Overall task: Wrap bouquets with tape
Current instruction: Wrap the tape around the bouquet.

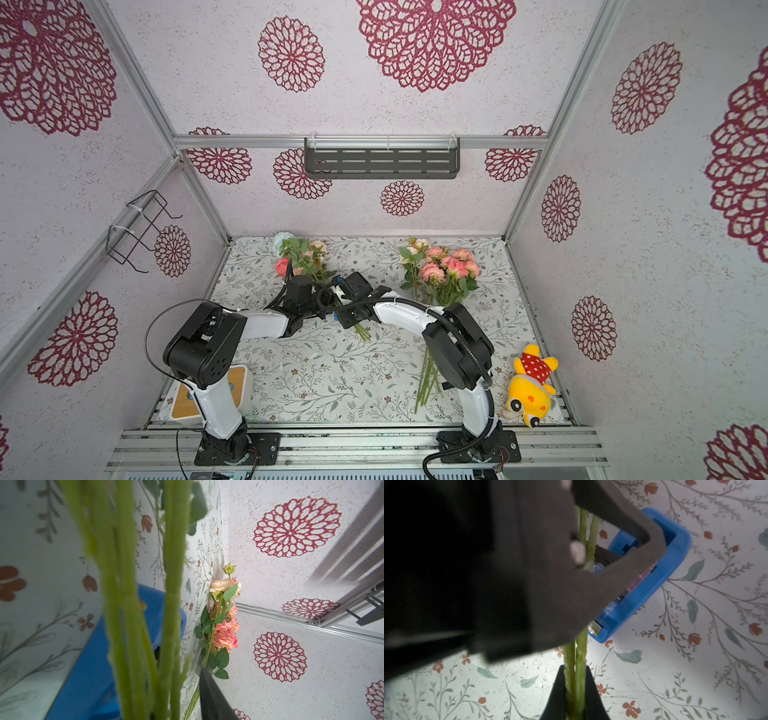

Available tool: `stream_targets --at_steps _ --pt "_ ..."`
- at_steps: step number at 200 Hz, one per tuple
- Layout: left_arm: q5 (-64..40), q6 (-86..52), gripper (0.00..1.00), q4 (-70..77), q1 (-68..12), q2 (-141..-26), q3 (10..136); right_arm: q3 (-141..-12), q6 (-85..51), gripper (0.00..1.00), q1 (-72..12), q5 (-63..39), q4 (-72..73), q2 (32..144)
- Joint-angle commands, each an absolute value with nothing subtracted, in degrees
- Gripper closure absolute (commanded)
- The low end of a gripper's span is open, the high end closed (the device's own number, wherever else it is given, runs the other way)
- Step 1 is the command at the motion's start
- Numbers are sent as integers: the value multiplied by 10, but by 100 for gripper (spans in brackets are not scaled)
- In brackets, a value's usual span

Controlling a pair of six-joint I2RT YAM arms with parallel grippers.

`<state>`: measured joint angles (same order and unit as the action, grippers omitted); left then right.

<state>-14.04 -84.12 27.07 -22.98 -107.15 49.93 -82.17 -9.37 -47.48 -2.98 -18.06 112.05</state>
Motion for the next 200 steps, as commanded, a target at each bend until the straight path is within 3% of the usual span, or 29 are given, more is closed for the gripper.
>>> stream_targets --at_steps 1,31,48,69,88,126,166,200 --pt "-144 -833 78 272 -232 -1063 517 -824 -47 100 -485 27 -189 1083" --pt "-142 -834 100 266 -232 -1058 515 -819 -47 100 -484 25 -188 1078" --pt "-142 -833 100 264 -232 -1057 517 -812 -61 100 -475 -10 -186 1073" --pt "-144 -831 100 268 -232 -1056 519 -798 -128 64 -434 -133 -168 1063" --pt "-145 -830 100 272 -232 -1053 516 -794 -209 50 -389 -271 -139 1067" --pt "-145 -831 100 294 -233 -1053 510 -751 -305 48 -362 -412 -19 1097" --pt "-143 -844 100 348 -234 -1058 496 -723 -375 55 -341 -457 80 1137" --pt "-146 -846 100 347 -234 -1064 499 -737 -382 55 -339 -477 91 1154"
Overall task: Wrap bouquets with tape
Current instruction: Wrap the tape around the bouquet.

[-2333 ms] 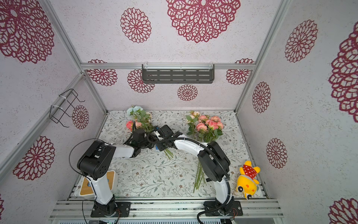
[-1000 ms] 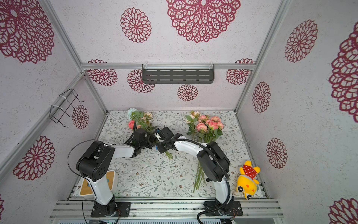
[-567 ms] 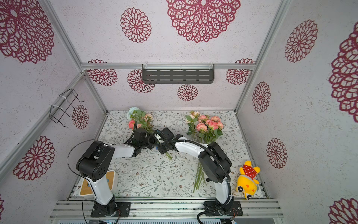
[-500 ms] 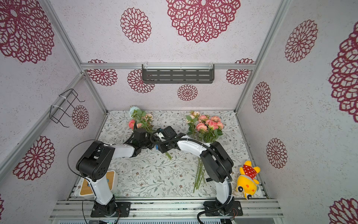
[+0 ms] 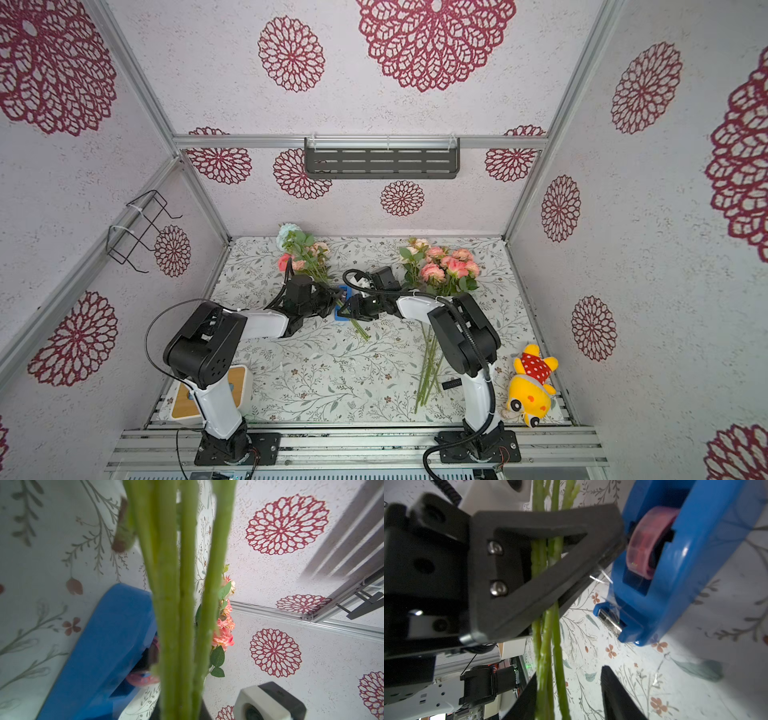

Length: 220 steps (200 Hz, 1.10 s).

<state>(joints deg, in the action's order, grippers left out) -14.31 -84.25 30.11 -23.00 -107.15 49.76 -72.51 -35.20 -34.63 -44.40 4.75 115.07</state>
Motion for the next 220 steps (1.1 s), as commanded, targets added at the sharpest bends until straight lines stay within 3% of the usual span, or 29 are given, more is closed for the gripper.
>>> stream_targets --at_steps 1,9,26,42,55,77,108,147,166,206,220 --pt "-146 -846 100 348 -234 -1065 499 -738 -382 55 -339 -477 90 1154" --pt "-148 -850 100 355 -235 -1068 499 -740 -375 58 -339 -475 79 1157" --pt "-149 -856 100 368 -235 -1071 496 -742 -350 86 -339 -455 50 1155" --pt "-150 -846 97 354 -236 -1068 497 -755 -296 100 -345 -404 -16 1143" --pt "-138 -836 79 307 -235 -1057 500 -782 -227 100 -361 -316 -94 1130" --pt "-132 -829 67 249 -228 -1051 507 -798 -164 100 -395 -185 -156 1109" --pt "-138 -831 62 226 -226 -1053 513 -817 -119 100 -439 -43 -183 1092" --pt "-142 -825 61 225 -227 -1058 524 -863 -60 100 -481 5 -216 1104" --pt "-137 -824 66 234 -227 -1053 519 -870 -50 100 -486 5 -224 1112" --pt "-132 -823 100 221 -227 -1047 518 -867 -49 100 -483 -10 -217 1115" --pt "-131 -824 100 218 -228 -1047 518 -869 -59 97 -472 -36 -218 1112"
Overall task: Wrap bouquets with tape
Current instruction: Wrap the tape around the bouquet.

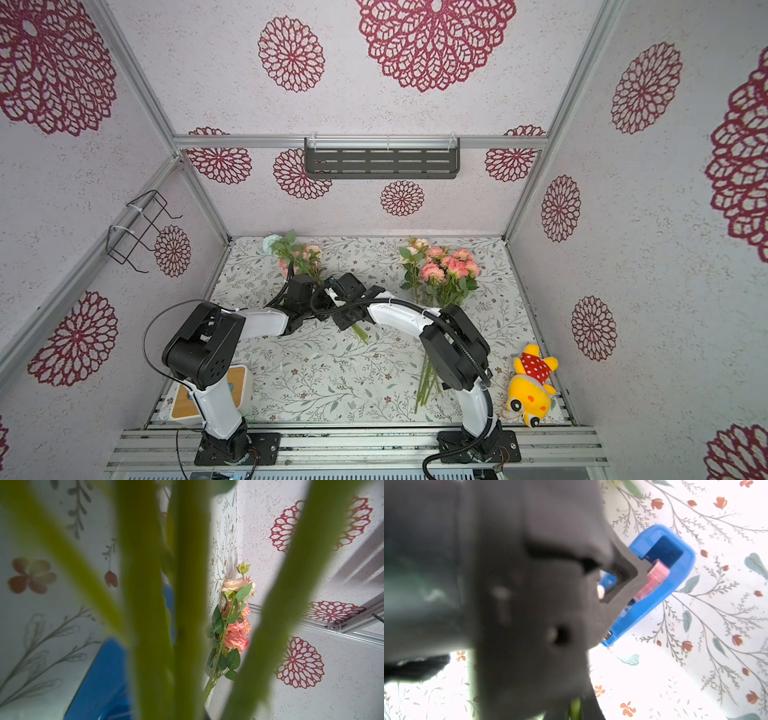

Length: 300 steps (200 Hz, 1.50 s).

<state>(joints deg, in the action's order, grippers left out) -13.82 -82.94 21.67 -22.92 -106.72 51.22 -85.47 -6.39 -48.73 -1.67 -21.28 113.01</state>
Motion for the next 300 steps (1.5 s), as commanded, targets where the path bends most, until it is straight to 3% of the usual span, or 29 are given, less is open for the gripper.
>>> stream_targets --at_steps 1,18,32,53,71,173,217,257,300 --pt "-130 -824 100 218 -227 -1046 518 -869 -60 96 -471 -37 -218 1111" --pt "-129 -824 100 211 -227 -1045 519 -857 -71 76 -452 -61 -211 1093" --pt "-127 -821 100 207 -227 -1044 520 -838 -90 65 -428 -95 -190 1069" --pt "-123 -814 100 199 -227 -1045 523 -827 -128 57 -384 -157 -143 1048" --pt "-121 -812 100 199 -226 -1047 524 -864 -122 53 -371 -151 -149 1072" --pt "-112 -807 100 187 -220 -1040 518 -1092 -97 54 -364 -71 -240 1283" --pt "-111 -807 100 187 -221 -1037 518 -1169 -108 54 -360 -103 -266 1352" --pt "-115 -791 100 179 -217 -1034 524 -1162 -110 58 -359 -22 -302 1356" --pt "-127 -777 100 168 -214 -1035 537 -1068 -118 60 -352 -7 -264 1296"
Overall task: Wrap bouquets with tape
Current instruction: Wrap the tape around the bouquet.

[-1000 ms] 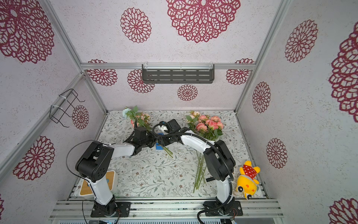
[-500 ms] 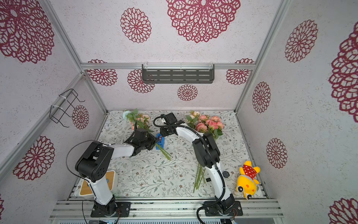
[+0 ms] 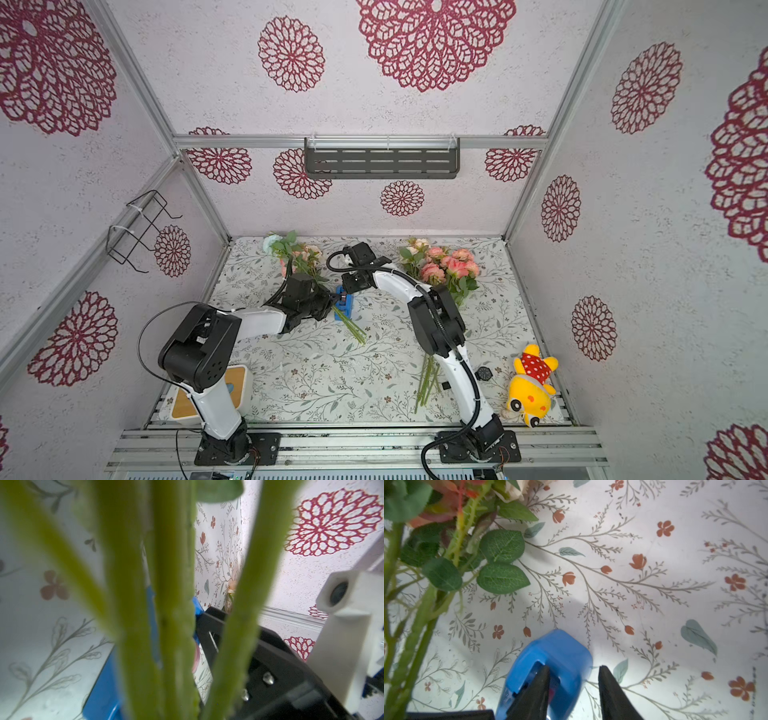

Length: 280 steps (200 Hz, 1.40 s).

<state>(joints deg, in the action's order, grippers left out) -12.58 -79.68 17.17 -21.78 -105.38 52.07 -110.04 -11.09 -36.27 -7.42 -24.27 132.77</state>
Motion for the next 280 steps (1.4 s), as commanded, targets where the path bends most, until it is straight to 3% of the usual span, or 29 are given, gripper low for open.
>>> stream_targets --at_steps 1,76,111,161,163,165,167,171,174,178,208,242,280 --pt "-127 -777 100 167 -214 -1036 537 -1068 -119 60 -352 -5 -265 1296" --pt "-182 -727 100 192 -211 -1078 592 -1085 -190 69 -328 81 -307 1285" --pt "-207 -706 100 194 -210 -1100 613 -1043 -216 65 -331 19 -247 1261" --pt "-219 -698 100 195 -207 -1106 615 -1025 -192 40 -331 -55 -192 1211" --pt "-219 -697 100 195 -207 -1106 615 -1020 -192 37 -331 -55 -188 1205" --pt "-219 -697 100 194 -207 -1105 615 -1013 -192 24 -331 -57 -183 1199" --pt "-219 -696 100 194 -207 -1105 615 -1007 -192 17 -331 -60 -176 1194" --pt "-219 -696 100 194 -207 -1104 614 -991 -194 13 -330 -69 -160 1180" --pt "-219 -695 100 194 -207 -1103 613 -976 -198 3 -329 -75 -148 1169" --pt "-219 -695 100 194 -207 -1103 612 -952 -207 1 -325 -91 -124 1153" --pt "-226 -704 100 221 -205 -1107 602 -751 -414 1 -253 -315 196 1095" --pt "-229 -709 100 227 -204 -1110 599 -771 -316 2 -282 -287 59 1068" --pt "-224 -708 100 228 -204 -1106 598 -771 -312 12 -310 -310 -1 1057"
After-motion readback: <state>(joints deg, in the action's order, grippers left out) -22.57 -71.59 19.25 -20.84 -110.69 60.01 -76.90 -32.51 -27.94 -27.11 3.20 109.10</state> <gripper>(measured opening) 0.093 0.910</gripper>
